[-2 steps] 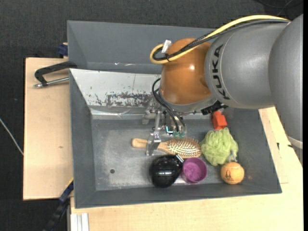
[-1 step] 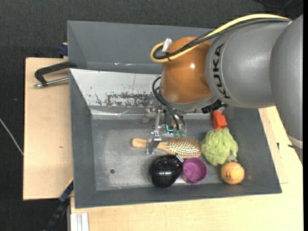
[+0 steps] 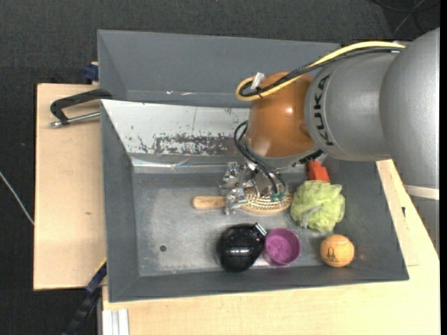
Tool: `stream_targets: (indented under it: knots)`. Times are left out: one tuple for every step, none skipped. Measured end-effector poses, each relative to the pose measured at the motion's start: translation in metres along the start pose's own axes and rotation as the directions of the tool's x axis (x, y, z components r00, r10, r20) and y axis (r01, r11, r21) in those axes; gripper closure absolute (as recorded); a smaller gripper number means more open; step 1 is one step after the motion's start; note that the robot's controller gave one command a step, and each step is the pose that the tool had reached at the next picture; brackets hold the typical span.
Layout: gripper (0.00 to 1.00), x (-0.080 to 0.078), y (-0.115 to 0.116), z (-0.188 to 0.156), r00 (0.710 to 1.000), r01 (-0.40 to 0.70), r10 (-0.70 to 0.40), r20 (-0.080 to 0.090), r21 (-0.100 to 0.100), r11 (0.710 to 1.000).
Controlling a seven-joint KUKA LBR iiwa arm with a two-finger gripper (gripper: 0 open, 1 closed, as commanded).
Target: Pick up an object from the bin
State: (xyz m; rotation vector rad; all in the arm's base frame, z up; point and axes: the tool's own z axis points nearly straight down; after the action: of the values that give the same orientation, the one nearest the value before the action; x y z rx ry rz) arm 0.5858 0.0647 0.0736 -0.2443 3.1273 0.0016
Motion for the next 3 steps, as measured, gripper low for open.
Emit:
stream_targets:
  knots:
    - [1.0, 0.0, 0.0, 0.0, 1.0, 0.0, 0.0, 0.0, 0.0, 1.0]
    - [1.0, 0.011, -0.024, -0.015, 0.999, -0.032, 0.032, -0.005, -0.002, 0.999]
    - [1.0, 0.006, -0.007, -0.008, 0.999, -0.045, 0.045, -0.003, 0.002, 0.999]
